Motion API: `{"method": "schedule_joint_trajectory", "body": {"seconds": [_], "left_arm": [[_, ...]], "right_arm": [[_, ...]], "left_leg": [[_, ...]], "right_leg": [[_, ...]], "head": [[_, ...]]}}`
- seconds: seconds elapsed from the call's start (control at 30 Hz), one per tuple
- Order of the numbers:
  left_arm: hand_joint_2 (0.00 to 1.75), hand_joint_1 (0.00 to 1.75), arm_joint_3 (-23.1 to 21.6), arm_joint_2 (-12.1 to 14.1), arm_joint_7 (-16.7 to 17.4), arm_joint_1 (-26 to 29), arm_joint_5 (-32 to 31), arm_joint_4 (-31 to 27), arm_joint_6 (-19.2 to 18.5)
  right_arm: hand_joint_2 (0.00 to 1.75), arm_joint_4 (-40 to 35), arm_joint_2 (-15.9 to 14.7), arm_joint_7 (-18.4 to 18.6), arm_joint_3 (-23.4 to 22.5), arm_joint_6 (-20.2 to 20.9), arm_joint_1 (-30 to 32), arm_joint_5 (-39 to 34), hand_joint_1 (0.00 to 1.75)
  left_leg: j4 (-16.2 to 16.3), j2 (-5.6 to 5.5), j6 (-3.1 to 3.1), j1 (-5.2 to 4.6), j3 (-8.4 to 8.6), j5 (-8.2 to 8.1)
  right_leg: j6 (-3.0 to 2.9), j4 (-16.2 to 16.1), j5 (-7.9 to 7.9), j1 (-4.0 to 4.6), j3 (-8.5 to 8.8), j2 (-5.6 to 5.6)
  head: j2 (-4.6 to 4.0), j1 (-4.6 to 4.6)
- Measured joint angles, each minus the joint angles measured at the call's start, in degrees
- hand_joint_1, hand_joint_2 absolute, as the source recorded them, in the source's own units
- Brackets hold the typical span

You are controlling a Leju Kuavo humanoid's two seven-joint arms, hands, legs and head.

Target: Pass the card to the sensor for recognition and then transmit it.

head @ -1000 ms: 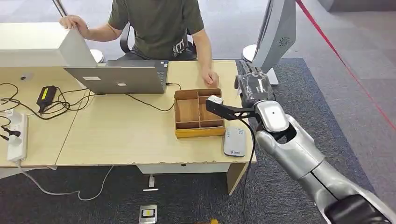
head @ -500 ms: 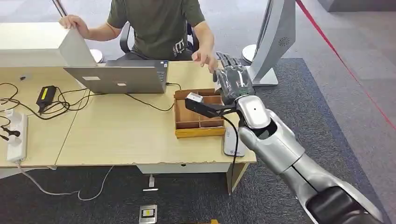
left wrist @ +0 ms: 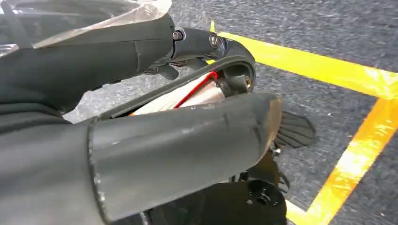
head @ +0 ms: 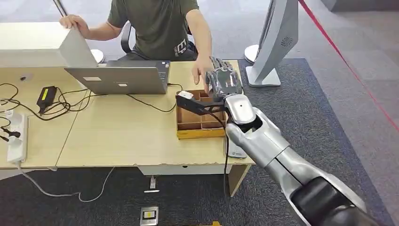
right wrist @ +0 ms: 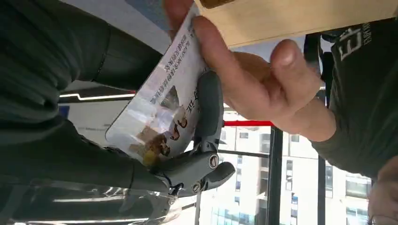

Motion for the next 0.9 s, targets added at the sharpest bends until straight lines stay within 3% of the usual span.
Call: {"method": "schedule_joint_trajectory", "body": {"seconds": [0.47,0.5,0.53,0.9], "left_arm": [[0.0,0.0,0.0,0.0,-0.52,0.03,0.48,0.0,-0.15],[0.0,0.0,0.0,0.0,-0.52,0.03,0.48,0.0,-0.3],[0.0,0.0,0.0,0.0,-0.52,0.04,0.48,0.0,-0.42],[0.0,0.0,0.0,0.0,0.11,0.05,0.96,0.0,-0.5]], "right_arm": [[1.75,2.97,0.83,1.68,0.87,1.14,0.03,0.42,1.75],[1.75,3.06,0.85,1.68,0.87,1.16,0.03,0.44,1.68],[0.0,3.11,0.85,1.68,0.85,1.22,0.04,0.52,0.0],[0.0,3.92,0.9,-0.24,1.38,0.59,0.57,3.43,0.0]], "left_leg": [[0.0,0.01,0.0,0.0,-0.03,0.0],[0.0,0.01,0.0,0.0,-0.03,0.0],[0.0,0.01,0.0,0.0,-0.04,0.0],[0.0,0.02,0.0,0.0,-0.04,0.0]], "right_leg": [[0.0,0.0,0.0,0.0,-0.05,0.0],[0.0,0.0,0.0,0.0,-0.06,0.0],[0.0,0.0,0.0,0.0,-0.07,0.0],[0.0,0.0,0.0,0.0,-0.08,0.01]], "head": [[0.0,-0.02],[0.0,-0.02],[0.0,0.0],[0.0,-0.02]]}}
